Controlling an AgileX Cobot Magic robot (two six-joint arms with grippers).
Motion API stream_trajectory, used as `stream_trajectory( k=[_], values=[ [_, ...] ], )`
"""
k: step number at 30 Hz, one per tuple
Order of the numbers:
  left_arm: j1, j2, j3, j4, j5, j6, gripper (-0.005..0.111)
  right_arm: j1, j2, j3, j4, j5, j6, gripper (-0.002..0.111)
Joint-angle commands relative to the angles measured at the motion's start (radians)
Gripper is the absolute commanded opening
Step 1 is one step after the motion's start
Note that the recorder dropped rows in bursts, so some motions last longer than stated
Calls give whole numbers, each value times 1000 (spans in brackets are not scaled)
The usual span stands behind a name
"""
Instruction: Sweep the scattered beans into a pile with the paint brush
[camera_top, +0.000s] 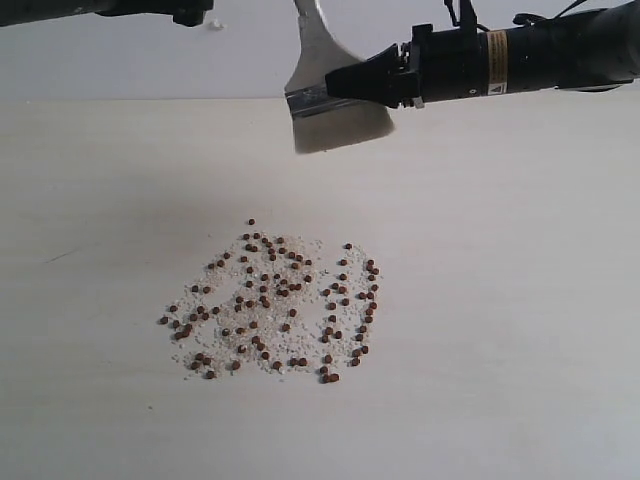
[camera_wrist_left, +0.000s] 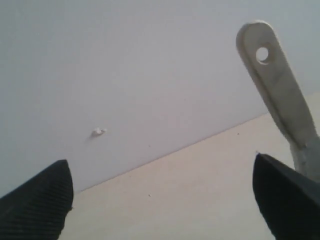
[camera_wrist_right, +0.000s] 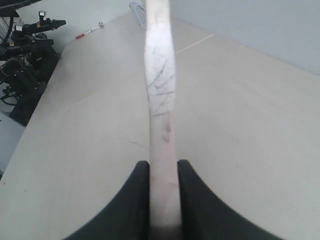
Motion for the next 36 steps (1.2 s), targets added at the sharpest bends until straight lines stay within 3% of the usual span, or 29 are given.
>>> stream_trajectory(
  k=[1, 5, 7, 9, 11, 14, 16, 20, 24, 36],
  values=[
    [32, 12, -58, -29, 166, -92, 90, -4, -6, -6, 31, -10, -13, 0],
    [195, 82, -265, -80, 620, -133, 90, -4, -6, -6, 31, -10, -13, 0],
    [268, 122, -345, -154, 764, -92, 90, -4, -6, -6, 31, -10, -3, 0],
    [328, 157, -374, -298, 864, 74, 90, -2, -6, -6, 25, -10, 5, 0],
    [381, 181, -368, -549, 994, 379, 90, 3, -6, -6, 13, -10, 5, 0],
    [435, 212, -328, -895, 1294, 830, 90, 22, -6, -6, 1, -10, 5, 0],
    [460, 229, -298, -1072, 1317, 1001, 90, 36, -6, -6, 1, -10, 5, 0],
    [461, 235, -248, -1228, 1317, 1097, 90, 69, -6, -6, 25, -10, 50, 0],
    [461, 242, -230, -1228, 1317, 1215, 90, 110, -6, -6, 43, -10, 105, 0],
    [461, 279, -227, -1236, 1317, 1231, 90, 206, -6, -6, 77, -10, 100, 0]
  ],
)
